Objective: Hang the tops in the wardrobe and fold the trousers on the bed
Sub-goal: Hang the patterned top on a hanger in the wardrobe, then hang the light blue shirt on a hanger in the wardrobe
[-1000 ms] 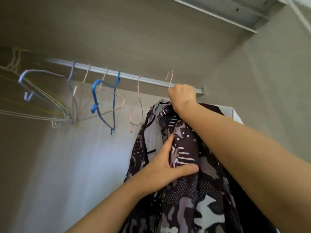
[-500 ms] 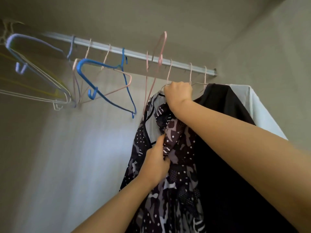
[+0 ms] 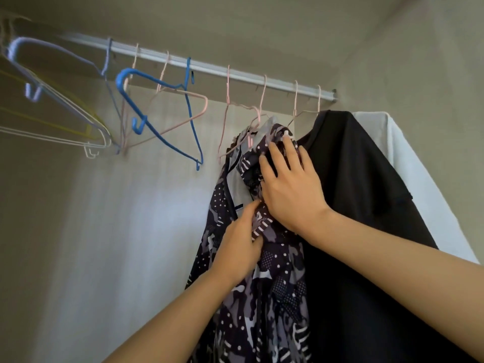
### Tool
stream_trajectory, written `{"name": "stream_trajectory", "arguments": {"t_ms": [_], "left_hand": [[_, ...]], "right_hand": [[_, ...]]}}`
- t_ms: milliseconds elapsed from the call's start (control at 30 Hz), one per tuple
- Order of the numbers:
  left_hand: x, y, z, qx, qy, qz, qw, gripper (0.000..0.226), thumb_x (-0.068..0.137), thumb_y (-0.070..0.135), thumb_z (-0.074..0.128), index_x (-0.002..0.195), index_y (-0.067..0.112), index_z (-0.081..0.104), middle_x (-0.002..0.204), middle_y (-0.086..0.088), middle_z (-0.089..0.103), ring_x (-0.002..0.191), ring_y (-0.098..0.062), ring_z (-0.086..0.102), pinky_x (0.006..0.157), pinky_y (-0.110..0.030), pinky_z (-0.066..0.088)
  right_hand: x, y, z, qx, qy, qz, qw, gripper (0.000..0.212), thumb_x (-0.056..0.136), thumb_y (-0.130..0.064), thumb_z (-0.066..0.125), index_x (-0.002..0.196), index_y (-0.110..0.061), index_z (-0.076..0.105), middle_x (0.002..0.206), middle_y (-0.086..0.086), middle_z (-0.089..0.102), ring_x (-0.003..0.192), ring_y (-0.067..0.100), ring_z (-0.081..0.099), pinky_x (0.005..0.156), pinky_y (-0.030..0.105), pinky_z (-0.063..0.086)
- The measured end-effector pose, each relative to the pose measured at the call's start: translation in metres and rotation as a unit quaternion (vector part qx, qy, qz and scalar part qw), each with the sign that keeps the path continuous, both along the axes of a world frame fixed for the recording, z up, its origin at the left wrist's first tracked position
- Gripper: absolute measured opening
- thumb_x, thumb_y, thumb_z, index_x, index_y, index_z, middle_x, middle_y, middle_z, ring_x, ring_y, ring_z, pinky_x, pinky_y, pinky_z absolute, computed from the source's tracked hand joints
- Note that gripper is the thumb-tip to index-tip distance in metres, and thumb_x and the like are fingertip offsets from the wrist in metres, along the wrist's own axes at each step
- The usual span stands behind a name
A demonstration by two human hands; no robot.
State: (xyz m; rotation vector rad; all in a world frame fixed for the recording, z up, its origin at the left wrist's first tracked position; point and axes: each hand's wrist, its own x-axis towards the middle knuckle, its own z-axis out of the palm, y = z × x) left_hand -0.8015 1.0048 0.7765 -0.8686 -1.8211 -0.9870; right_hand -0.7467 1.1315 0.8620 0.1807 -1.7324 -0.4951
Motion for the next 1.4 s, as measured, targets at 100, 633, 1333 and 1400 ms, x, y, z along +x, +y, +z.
{"name": "stream_trajectory", "arguments": {"t_ms": [100, 633, 1333, 1400], "left_hand": [[0.004, -0.001, -0.011, 0.014, 0.002, 0.001, 1.000, 0.065, 0.090, 0.010, 0.057, 0.144, 0.040, 0.033, 0.120, 0.017, 0.061, 0.103, 0.010, 0.057, 0.083, 0.000, 0.038], [0.122, -0.011, -0.130, -0.038, -0.079, 0.179, 0.980, 0.072, 0.089, 0.037, 0.064, 0.148, 0.039, 0.023, 0.147, 0.011, 0.046, 0.125, -0.005, 0.050, 0.104, -0.025, 0.042], [0.384, -0.074, -0.272, -0.027, -0.182, 0.516, 0.836, 0.033, 0.095, 0.023, 0.060, 0.127, 0.024, 0.058, 0.110, 0.009, 0.065, 0.106, -0.013, 0.058, 0.086, -0.040, 0.051], [0.416, -0.086, -0.289, -0.037, -0.179, 0.556, 0.811, 0.032, 0.095, 0.024, 0.060, 0.127, 0.025, 0.059, 0.107, 0.010, 0.066, 0.102, -0.013, 0.058, 0.080, -0.038, 0.054]], "right_hand": [[0.005, 0.001, -0.018, 0.009, 0.006, 0.017, 1.000, 0.055, 0.100, -0.034, 0.032, 0.147, -0.008, 0.035, 0.156, 0.019, 0.027, 0.147, 0.039, 0.009, 0.117, 0.057, 0.009], [0.084, 0.025, -0.130, 0.064, -0.090, 0.140, 0.984, 0.056, 0.098, -0.033, 0.040, 0.147, -0.006, 0.035, 0.154, 0.018, 0.031, 0.147, 0.036, 0.016, 0.118, 0.051, 0.018], [0.209, -0.058, -0.310, 0.141, -0.215, 0.470, 0.844, 0.050, 0.082, -0.017, 0.065, 0.129, -0.001, 0.057, 0.122, 0.016, 0.062, 0.130, 0.037, 0.048, 0.107, 0.052, 0.039], [0.226, -0.080, -0.330, 0.150, -0.230, 0.509, 0.816, 0.048, 0.082, -0.017, 0.064, 0.127, 0.000, 0.059, 0.118, 0.016, 0.064, 0.127, 0.036, 0.051, 0.106, 0.050, 0.041]]}}
